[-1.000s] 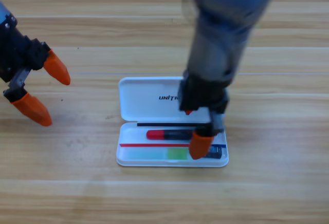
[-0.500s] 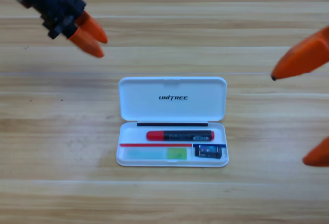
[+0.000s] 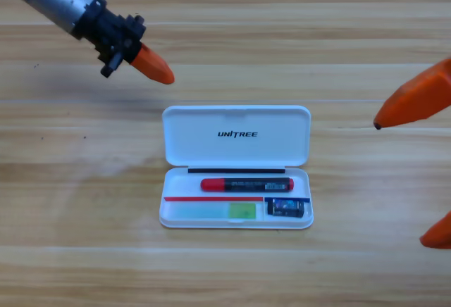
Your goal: Clean up eraser and pencils
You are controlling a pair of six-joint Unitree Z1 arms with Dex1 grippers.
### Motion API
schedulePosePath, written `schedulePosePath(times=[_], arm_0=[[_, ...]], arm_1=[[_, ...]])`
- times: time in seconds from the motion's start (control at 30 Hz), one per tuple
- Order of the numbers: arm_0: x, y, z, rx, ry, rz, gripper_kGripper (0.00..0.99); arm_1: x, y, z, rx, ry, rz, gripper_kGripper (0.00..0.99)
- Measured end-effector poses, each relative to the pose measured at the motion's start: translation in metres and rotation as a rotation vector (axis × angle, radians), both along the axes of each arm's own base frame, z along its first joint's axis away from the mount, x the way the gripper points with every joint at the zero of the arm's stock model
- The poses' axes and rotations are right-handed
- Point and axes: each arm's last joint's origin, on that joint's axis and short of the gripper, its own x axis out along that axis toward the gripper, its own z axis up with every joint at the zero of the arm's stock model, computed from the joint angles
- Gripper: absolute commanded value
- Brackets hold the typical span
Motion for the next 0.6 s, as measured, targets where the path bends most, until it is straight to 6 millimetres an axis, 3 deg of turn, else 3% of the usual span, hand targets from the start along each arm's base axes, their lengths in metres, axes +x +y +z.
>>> schedulePosePath(times=[0.27,0.6], arm_0=[[-0.005,-0.018,-0.01,-0.007,0.059,-0.027,0.0],[-0.027,-0.062,-0.026,-0.006,0.129,-0.127,0.0]], arm_1=[[0.0,0.0,-0.002,-0.002,0.002,-0.001,0.99],[0.0,0.0,-0.003,-0.001,0.004,0.001,0.99]])
